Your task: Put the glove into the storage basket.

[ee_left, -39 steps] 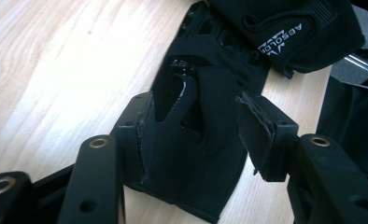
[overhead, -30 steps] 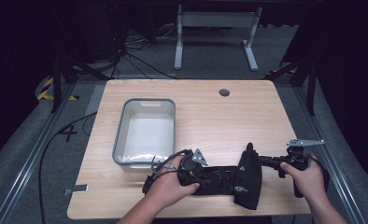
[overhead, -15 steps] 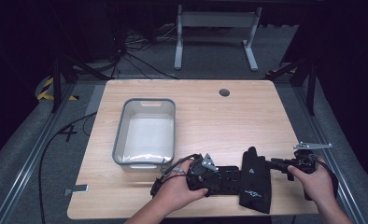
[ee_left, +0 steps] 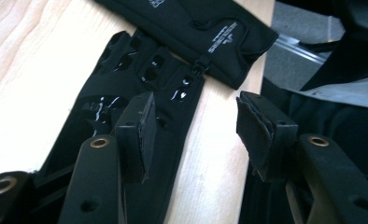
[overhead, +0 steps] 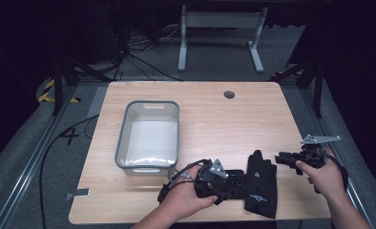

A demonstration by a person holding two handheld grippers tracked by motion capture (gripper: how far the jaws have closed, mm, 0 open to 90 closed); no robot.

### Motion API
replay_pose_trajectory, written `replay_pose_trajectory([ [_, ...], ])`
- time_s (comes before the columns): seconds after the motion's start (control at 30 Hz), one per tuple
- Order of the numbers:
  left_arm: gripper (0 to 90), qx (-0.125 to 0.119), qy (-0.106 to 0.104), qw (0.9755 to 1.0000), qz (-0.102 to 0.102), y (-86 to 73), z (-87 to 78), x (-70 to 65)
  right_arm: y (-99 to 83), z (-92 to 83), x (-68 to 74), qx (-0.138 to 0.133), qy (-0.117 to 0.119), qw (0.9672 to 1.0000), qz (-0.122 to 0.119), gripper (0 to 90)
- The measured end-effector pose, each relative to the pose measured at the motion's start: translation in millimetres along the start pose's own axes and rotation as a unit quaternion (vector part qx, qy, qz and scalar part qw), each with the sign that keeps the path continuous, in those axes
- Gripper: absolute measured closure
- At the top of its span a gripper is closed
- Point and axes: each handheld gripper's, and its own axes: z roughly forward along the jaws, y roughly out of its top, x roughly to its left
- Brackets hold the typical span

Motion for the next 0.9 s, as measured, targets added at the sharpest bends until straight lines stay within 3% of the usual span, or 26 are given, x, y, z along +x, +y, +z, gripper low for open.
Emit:
replay_pose_trajectory([
  [0.43, 48.5, 0.000, -0.007, 0.9998, 0.017, 9.6, 8.8, -4.7, 13.2, 9.5, -4.7, 0.006, 0.008, 0.9997, -0.023, 67.5],
  [0.9, 48.4, 0.009, -0.027, 0.9992, 0.029, 24.1, 37.0, -9.3, 25.7, 25.9, -8.5, 0.011, 0.011, 0.9990, -0.041, 67.4],
])
